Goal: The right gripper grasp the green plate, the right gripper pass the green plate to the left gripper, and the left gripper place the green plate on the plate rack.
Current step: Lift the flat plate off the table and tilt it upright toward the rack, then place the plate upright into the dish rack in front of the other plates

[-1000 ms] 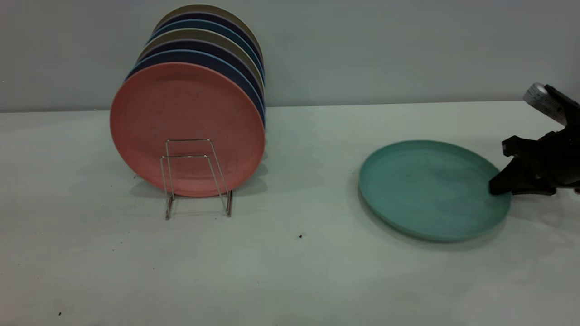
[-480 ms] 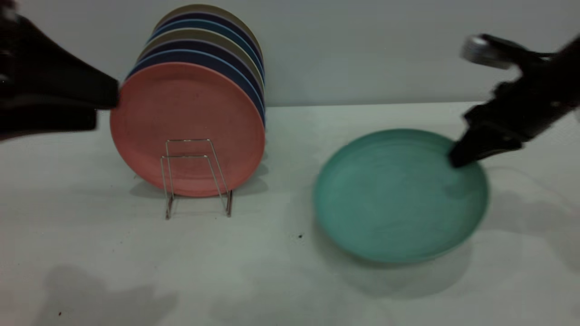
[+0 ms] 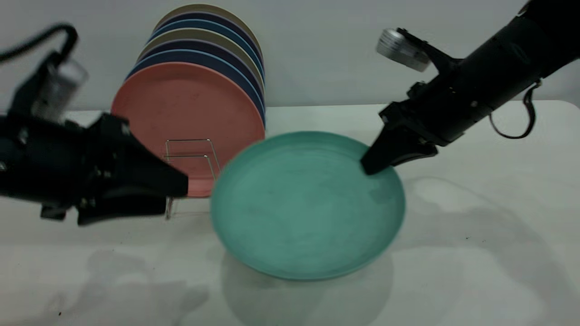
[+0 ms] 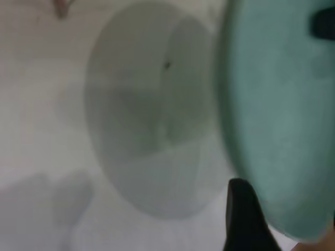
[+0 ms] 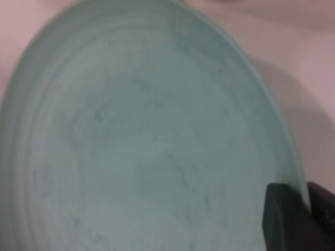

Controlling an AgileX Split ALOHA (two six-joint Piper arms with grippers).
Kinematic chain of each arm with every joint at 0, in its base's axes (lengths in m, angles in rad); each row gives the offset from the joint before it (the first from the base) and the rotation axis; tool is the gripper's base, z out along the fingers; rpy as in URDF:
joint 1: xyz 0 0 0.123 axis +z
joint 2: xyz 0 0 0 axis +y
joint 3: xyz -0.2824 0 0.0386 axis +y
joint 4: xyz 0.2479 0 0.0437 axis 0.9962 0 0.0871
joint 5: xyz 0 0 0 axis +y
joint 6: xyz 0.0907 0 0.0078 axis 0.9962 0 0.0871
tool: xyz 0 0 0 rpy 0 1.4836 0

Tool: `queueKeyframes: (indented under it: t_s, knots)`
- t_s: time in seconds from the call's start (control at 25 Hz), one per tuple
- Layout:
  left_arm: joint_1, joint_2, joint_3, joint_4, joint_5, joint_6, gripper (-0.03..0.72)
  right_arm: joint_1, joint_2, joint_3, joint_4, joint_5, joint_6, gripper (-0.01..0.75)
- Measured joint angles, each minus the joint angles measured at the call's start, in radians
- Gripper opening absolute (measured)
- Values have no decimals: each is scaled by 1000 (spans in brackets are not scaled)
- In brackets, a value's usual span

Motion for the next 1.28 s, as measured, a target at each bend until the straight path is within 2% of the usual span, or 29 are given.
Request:
queueKeyframes:
  t_s: [0.32, 0.64, 0.72, 0.84, 0.88, 0.92, 0.96, 1.12, 1.2, 1.28]
  knots:
    - [0, 48, -1, -6, 7, 39, 427, 5, -1, 0, 128, 125, -41, 24]
    - [0, 49, -1, -7, 18, 44, 412, 58, -1, 0, 164, 163, -45, 25]
    - [0, 49, -1, -7, 20, 45, 349, 75, -1, 0, 164, 162, -48, 28]
    - [0, 49, -1, -7, 20, 46, 160, 82, -1, 0, 163, 156, -52, 65]
    - [0, 49, -1, -11, 27, 50, 104, 81, -1, 0, 163, 150, -54, 100]
    - [0, 49, -1, -14, 29, 61, 95, 79, -1, 0, 163, 147, -54, 132]
    - [0, 49, -1, -14, 25, 74, 95, 77, -1, 0, 163, 145, -54, 172]
    - [0, 52, -10, -1, -16, 140, 95, 48, -2, 0, 139, 144, -54, 425]
    - [0, 48, -32, 22, -45, 183, 95, 8, -2, 0, 93, 145, -39, 552]
    - [0, 27, -61, 77, -86, 212, 95, -46, -2, 0, 50, 152, -5, 645]
